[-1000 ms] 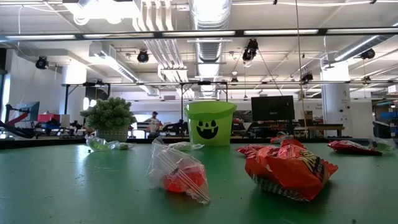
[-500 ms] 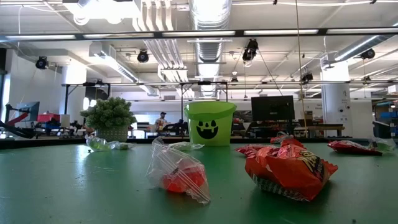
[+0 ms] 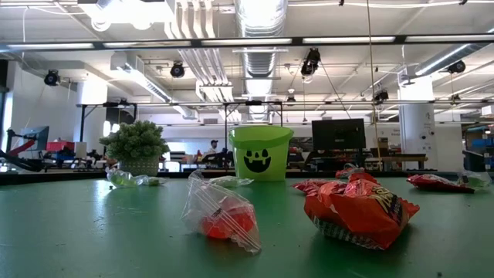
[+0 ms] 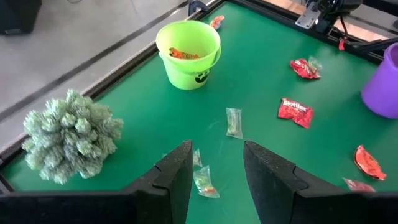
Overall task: Organize candy in baskets
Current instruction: Put the green candy into the violet bucket
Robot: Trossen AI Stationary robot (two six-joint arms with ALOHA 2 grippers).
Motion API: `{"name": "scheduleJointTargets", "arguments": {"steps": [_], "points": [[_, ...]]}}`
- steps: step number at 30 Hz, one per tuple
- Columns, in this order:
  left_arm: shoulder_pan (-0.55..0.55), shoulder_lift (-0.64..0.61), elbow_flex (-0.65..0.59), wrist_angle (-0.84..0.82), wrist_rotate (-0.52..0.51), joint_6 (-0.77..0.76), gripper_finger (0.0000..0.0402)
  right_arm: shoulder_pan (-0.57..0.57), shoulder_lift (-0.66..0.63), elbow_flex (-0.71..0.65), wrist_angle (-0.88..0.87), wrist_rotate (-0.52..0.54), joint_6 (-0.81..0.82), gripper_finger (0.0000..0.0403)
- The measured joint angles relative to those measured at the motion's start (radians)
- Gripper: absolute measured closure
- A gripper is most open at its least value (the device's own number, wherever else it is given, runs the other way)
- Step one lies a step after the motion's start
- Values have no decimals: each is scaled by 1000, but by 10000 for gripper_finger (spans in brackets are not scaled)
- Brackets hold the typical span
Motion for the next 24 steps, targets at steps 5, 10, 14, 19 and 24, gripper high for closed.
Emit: {"name": "scheduleJointTargets", "arguments": {"steps": [5, 10, 14, 19, 24], "points": [[10, 40, 0, 0, 2, -27, 276, -10, -15, 0, -1, 54, -41, 268], [62, 102, 0, -1, 3, -38, 276, -33, -59, 22, -9, 162, 12, 262], [129, 152, 0, -5, 14, -68, 276, -42, -96, 71, -23, 320, 52, 261], [210, 201, -14, -15, 92, -16, 276, -42, -122, 145, -29, 509, 9, 261], [293, 208, -80, -13, 116, -1, 276, -42, -129, 208, -30, 618, -78, 261]]}}
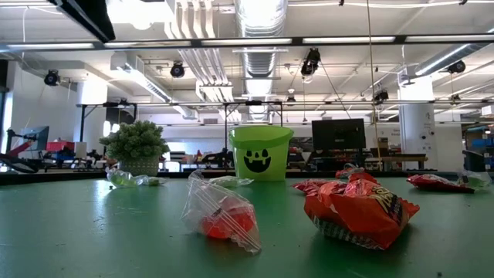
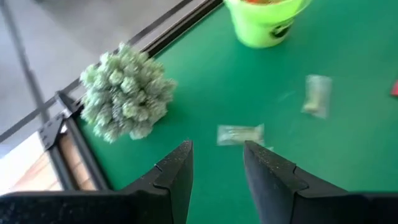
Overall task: Organize candy in baskets
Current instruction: Put the green candy into the violet bucket
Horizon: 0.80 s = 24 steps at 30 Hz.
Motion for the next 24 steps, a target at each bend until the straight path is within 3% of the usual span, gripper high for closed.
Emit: {"name": "scheduleJointTargets", "arguments": {"steps": [5, 11, 24], "points": [[67, -26, -102, 62, 67, 19, 276, 0, 0, 28, -2, 14, -72, 261], [134, -81, -260, 291, 159, 182, 277, -3, 0, 32, -40, 54, -90, 261], [352, -141, -547, 725, 540, 465, 277, -26, 1, 32, -60, 57, -78, 261]]}}
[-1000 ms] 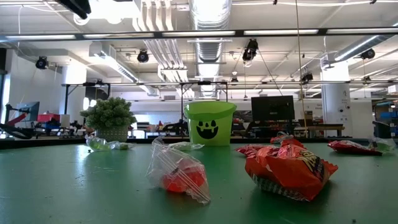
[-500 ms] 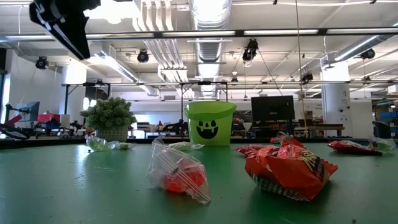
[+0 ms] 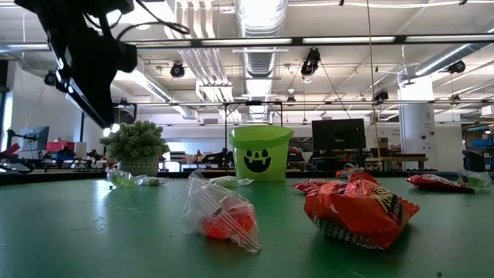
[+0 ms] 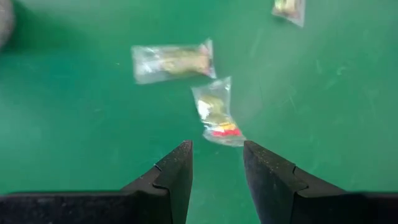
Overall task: Organize candy in baskets
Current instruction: Put the green candy into the violet bucket
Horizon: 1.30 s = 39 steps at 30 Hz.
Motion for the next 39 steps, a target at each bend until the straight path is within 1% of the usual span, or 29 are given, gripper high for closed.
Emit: {"name": "scheduleJointTargets", "arguments": {"steps": [3, 5, 10, 13, 17, 26, 31, 35, 39], "points": [[39, 9, -35, 87, 63, 32, 277, 0, 3, 0, 1, 0, 0, 261], [55, 23, -50, 119, 83, 48, 277, 0, 3, 0, 1, 0, 0, 261], [65, 82, -77, 150, 121, 66, 277, 0, 3, 0, 3, 0, 0, 261], [65, 123, -99, 238, 159, 84, 277, 0, 3, 0, 4, 0, 0, 261], [70, 189, -107, 299, 159, 90, 277, 0, 3, 0, 8, 0, 0, 261], [122, 344, -97, 305, 153, 86, 277, 0, 3, 0, 10, 0, 10, 261], [134, 400, -73, 294, 151, 86, 279, 0, 3, -1, 10, -1, 28, 261], [134, 412, -42, 254, 150, 123, 301, 0, 3, -1, 13, -1, 29, 261], [135, 397, -16, 204, 150, 169, 349, 0, 3, -1, 12, -1, 27, 261]]}}
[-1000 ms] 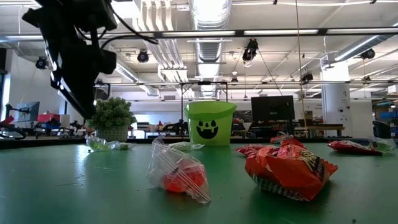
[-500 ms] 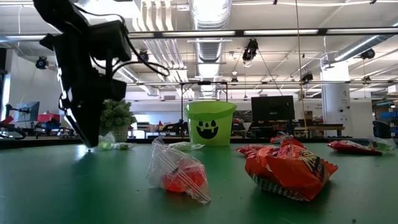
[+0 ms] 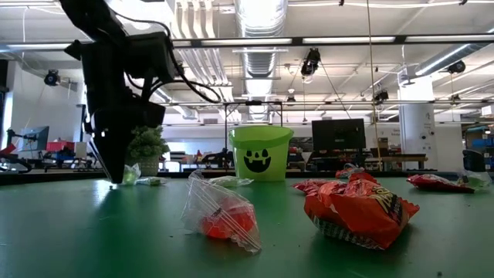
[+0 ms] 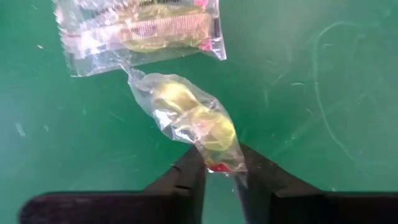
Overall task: Organize candy in baskets
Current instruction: Put the green candy into the violet bucket
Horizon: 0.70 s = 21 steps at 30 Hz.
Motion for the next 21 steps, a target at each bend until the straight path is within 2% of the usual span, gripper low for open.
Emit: {"name": "scheduleJointTargets", "arguments": {"steps": [4, 15, 21], "points": [[0, -25, 2, -9, 23, 5, 394, 0, 0, 0, -4, 0, -2, 261], [-8, -151, 14, -22, 172, 6, 401, 0, 0, 0, -3, 0, -27, 261], [-35, -233, 121, -9, 189, 29, 401, 0, 14, 0, -3, 1, -70, 261]]}}
